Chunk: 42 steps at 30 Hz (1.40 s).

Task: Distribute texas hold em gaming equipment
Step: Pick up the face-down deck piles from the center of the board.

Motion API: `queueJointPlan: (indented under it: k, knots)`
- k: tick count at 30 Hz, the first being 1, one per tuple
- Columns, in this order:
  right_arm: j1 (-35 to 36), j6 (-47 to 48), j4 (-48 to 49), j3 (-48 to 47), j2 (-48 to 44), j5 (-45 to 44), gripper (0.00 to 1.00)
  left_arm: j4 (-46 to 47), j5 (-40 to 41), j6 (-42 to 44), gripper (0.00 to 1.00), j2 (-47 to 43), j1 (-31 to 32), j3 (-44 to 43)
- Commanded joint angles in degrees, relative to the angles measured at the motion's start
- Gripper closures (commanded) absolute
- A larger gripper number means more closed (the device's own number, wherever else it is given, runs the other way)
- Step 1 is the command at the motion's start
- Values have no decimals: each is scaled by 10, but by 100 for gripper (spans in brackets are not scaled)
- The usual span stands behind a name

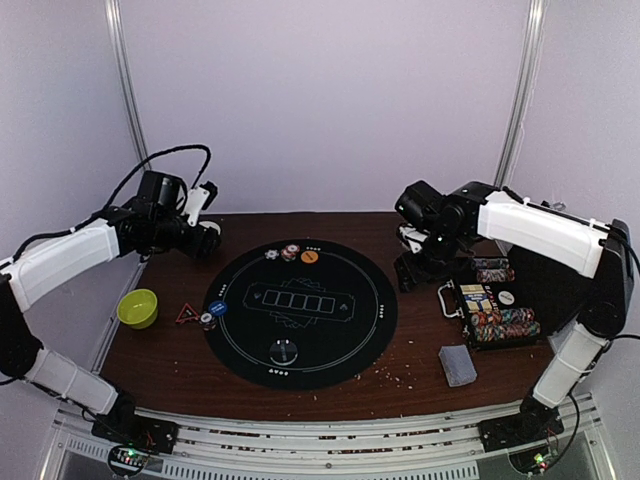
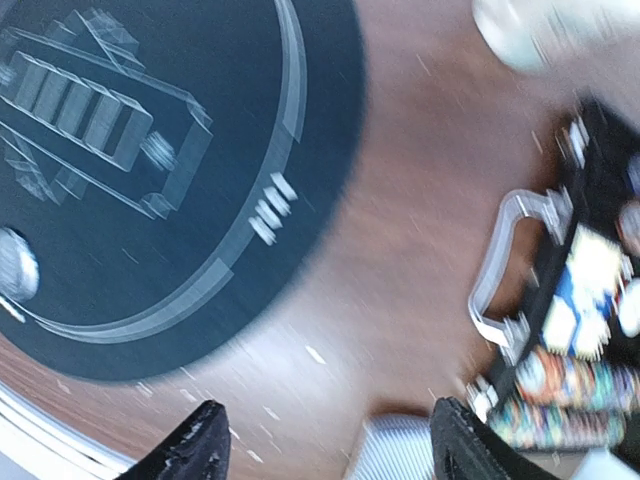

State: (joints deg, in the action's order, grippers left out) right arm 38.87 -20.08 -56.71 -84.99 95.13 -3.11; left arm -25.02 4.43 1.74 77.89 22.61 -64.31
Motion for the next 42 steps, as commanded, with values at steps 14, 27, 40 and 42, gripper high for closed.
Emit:
queueJointPlan:
  k: [14, 27, 40, 42]
  knots:
    - [1, -144, -21, 314, -150, 57, 0, -5, -132, -62, 26, -109, 5, 49]
    - [-1, -165, 28, 405, -136, 89, 0, 33, -187, -49, 26, -52, 5, 2]
    - [-41, -133, 102, 443, -104, 87, 2, 45, -177, -38, 26, -38, 5, -18]
    - [-41, -127, 106, 448, -99, 89, 10, 45, -170, -33, 26, -37, 5, -19]
